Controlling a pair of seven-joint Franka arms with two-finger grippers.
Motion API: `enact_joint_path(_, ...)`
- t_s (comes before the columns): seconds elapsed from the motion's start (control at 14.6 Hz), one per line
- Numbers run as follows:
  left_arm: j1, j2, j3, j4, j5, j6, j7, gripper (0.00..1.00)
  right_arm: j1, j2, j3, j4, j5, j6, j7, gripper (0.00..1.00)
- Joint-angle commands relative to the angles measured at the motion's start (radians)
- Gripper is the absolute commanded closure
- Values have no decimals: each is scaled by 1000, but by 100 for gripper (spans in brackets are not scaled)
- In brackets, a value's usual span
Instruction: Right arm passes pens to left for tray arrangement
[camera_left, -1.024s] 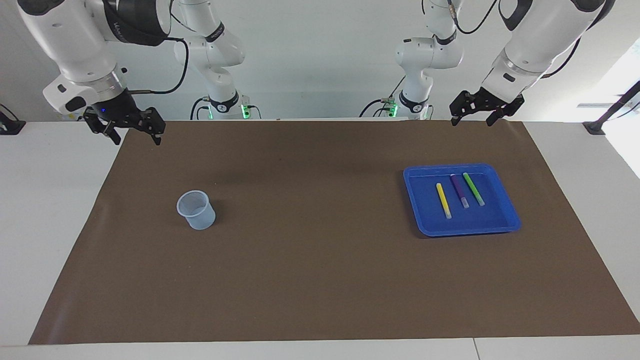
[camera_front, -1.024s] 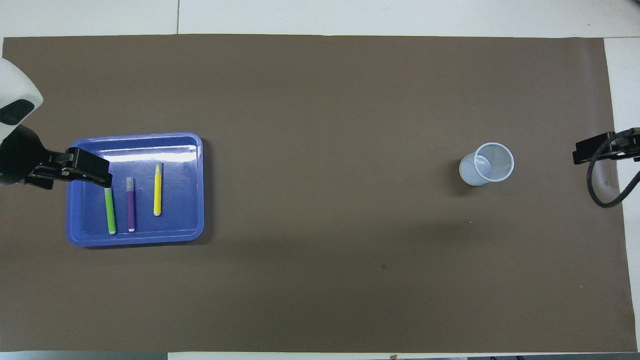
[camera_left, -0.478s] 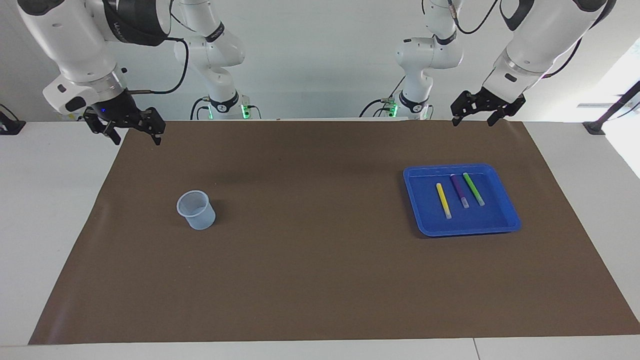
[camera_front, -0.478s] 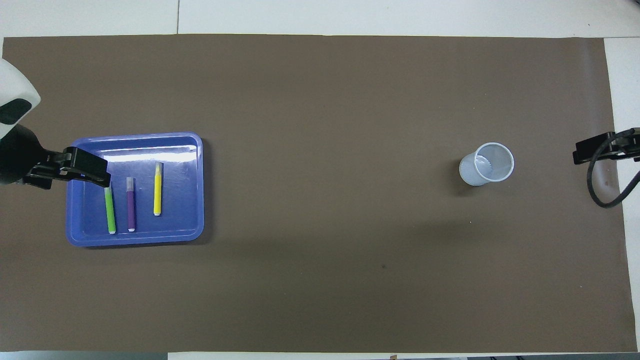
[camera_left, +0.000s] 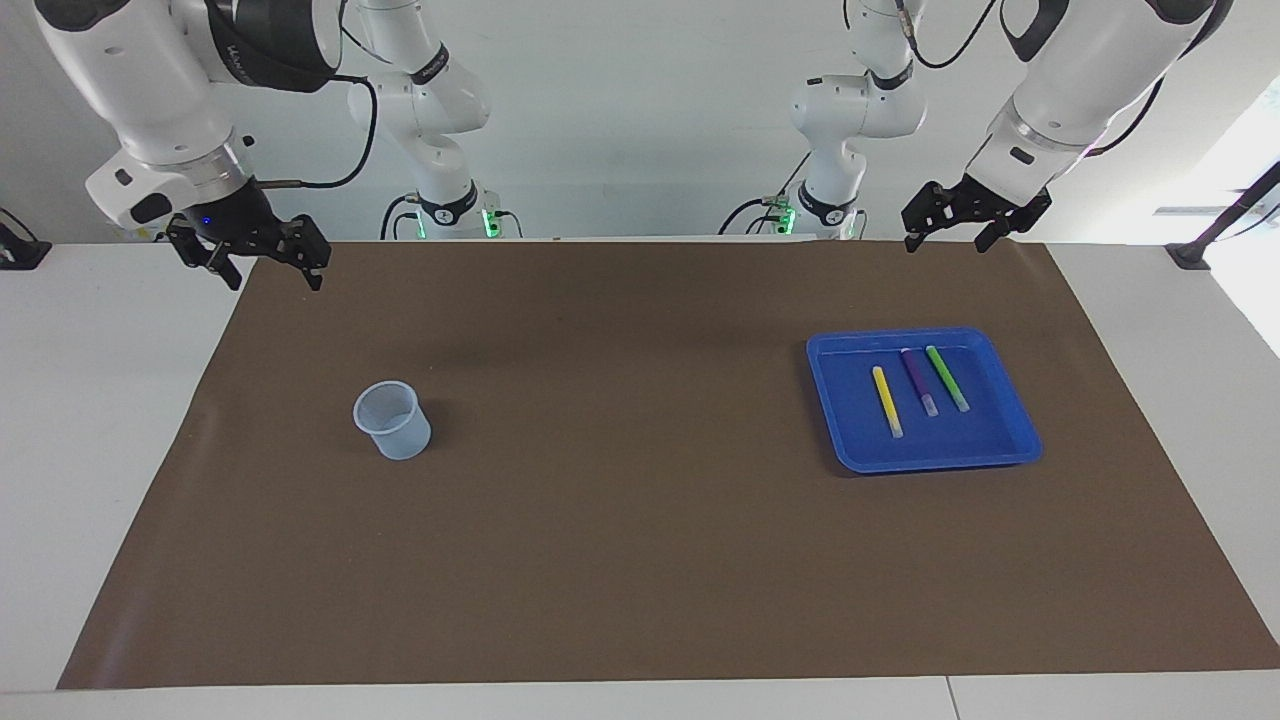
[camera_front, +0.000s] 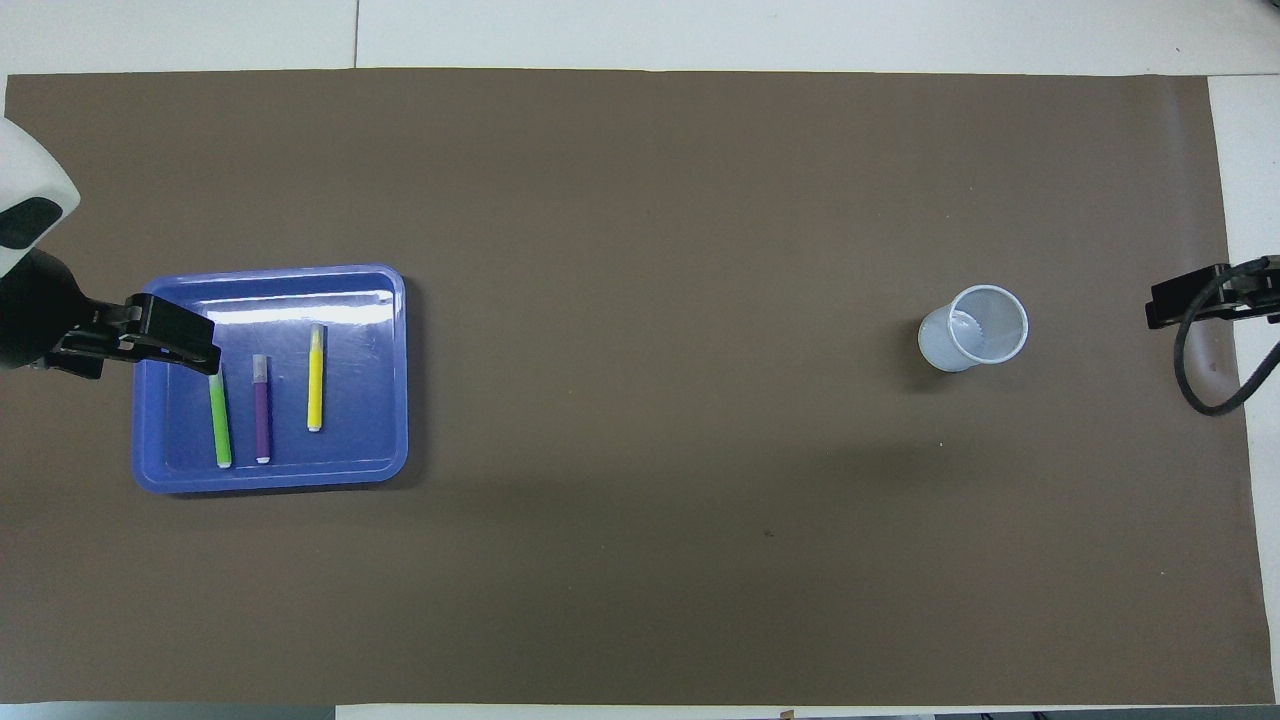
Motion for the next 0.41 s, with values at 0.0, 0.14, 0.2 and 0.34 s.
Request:
enact_joint_path(0.0,-4,4,9,23,2,-16,13,0,-15,-16,9,-13,23,-5,-8,0)
enact_joint_path(0.14,-4,4,9,22,2,-10,13,0,-15,-16,9,-13,21,-4,-8,0)
enact_joint_path(0.2,-3,3,11,22,2,-7,13,0,-15,-16,9,-13,21,-5,-8,0)
enact_joint_path(0.34,-4,1,11,20,4,-4,13,0,-17,-16,9,-15,23,-8,-8,0)
